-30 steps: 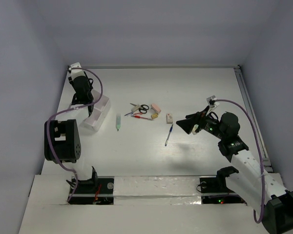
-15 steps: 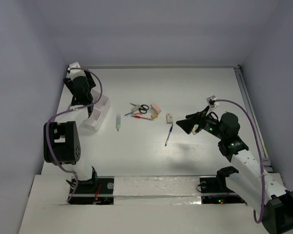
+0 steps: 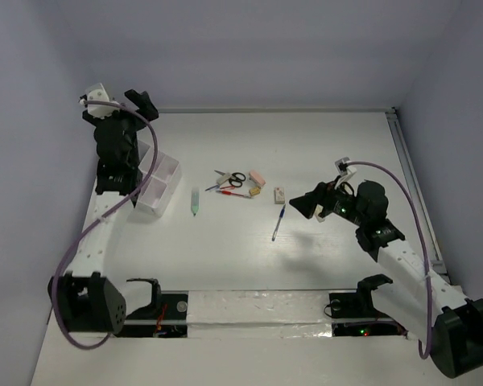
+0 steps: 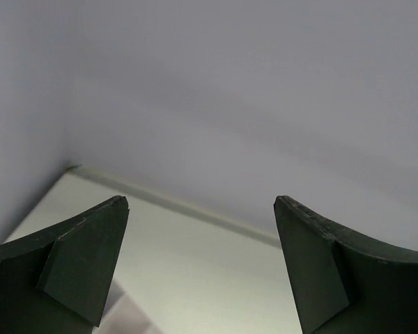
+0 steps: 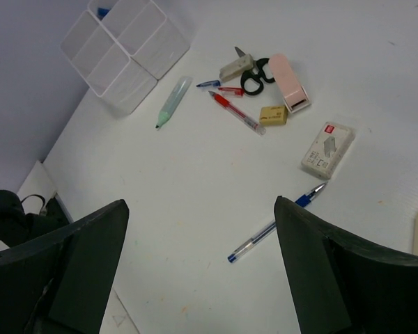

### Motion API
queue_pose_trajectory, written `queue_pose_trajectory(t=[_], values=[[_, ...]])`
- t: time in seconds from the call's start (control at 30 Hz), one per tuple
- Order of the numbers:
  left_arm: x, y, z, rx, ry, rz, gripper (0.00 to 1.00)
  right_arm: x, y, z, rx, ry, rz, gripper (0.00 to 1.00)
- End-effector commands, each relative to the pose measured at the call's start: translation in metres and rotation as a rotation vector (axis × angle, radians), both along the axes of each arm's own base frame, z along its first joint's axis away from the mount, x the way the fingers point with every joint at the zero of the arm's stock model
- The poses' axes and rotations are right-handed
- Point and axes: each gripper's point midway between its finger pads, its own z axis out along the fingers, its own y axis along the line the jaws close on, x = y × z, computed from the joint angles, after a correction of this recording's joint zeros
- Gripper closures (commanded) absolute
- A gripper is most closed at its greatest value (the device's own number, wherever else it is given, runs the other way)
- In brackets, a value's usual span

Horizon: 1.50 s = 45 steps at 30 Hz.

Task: Sort the stationery into containers
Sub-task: Place the stationery in the storage box, then pick up the stapler from the center of the board.

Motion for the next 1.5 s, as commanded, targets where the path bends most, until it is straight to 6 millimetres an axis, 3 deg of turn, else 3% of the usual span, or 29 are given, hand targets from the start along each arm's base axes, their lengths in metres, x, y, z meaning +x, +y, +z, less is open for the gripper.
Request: queue_pose_trajectory(t=[0.0, 0.1, 0.27, 0.33, 0.37, 0.4, 0.47, 0.5, 0.53, 0.7, 0.73, 0.8, 0.97, 1.0, 1.1, 1.33, 1.43, 1.47], values=[[-0.034, -0.047, 0.047, -0.084, -0.068, -0.226, 0.16, 0.009, 0.004, 0.018, -0.012, -0.049, -0.002, 0.11], [-0.063, -0.079, 0.039, -0.092, -0.013, -0.394, 0.16, 0.013, 0.003, 0.016, -0.034, -0.031, -0.016, 0.16], [-0.102, -0.112, -0.020, -0.105, 0.175, -0.581, 0.16, 0.020, 0.015, 0.006, -0.072, 0.020, -0.001, 0.31], [-0.113, -0.118, -0.047, -0.112, 0.232, -0.621, 0.16, 0.027, 0.022, 0.009, -0.080, 0.025, 0.000, 0.31], [-0.125, -0.123, -0.051, -0.108, 0.235, -0.661, 0.16, 0.031, 0.029, 0.001, -0.107, 0.041, 0.006, 0.33], [-0.130, -0.126, -0.057, -0.109, 0.245, -0.680, 0.16, 0.039, 0.034, 0.010, -0.116, 0.019, 0.003, 0.34], [-0.148, -0.133, -0.067, -0.109, 0.243, -0.737, 0.16, 0.055, 0.033, 0.004, -0.188, 0.023, -0.033, 0.35], [-0.154, -0.136, -0.071, -0.107, 0.245, -0.762, 0.15, 0.066, 0.034, -0.012, -0.233, 0.058, -0.039, 0.35], [-0.161, -0.141, -0.077, -0.108, 0.251, -0.791, 0.13, 0.078, 0.036, -0.003, -0.256, 0.046, -0.045, 0.35], [-0.199, -0.157, -0.069, -0.040, 0.205, -0.902, 0.06, 0.120, 0.046, -0.038, -0.420, 0.111, -0.009, 0.27], [-0.202, -0.159, -0.068, -0.007, 0.196, -0.910, 0.03, 0.127, 0.049, -0.052, -0.437, 0.131, 0.000, 0.27], [-0.210, -0.163, -0.065, 0.026, 0.179, -0.928, 0.01, 0.135, 0.060, -0.052, -0.443, 0.123, 0.033, 0.26], [-0.210, -0.152, -0.071, 0.086, 0.161, -0.822, 0.01, 0.141, 0.089, -0.089, -0.567, 0.173, 0.115, 0.25], [-0.206, -0.145, -0.073, 0.084, 0.164, -0.771, 0.01, 0.150, 0.088, -0.087, -0.589, 0.158, 0.097, 0.25], [-0.206, -0.140, -0.074, 0.094, 0.165, -0.735, 0.01, 0.152, 0.096, -0.104, -0.626, 0.186, 0.108, 0.26], [-0.216, -0.151, -0.072, 0.100, 0.149, -0.783, 0.01, 0.176, 0.108, -0.115, -0.693, 0.180, 0.092, 0.29], [-0.215, -0.149, -0.072, 0.101, 0.146, -0.775, 0.01, 0.181, 0.106, -0.123, -0.724, 0.192, 0.083, 0.33], [-0.216, -0.148, -0.070, 0.101, 0.141, -0.769, 0.01, 0.179, 0.111, -0.123, -0.723, 0.189, 0.090, 0.42]])
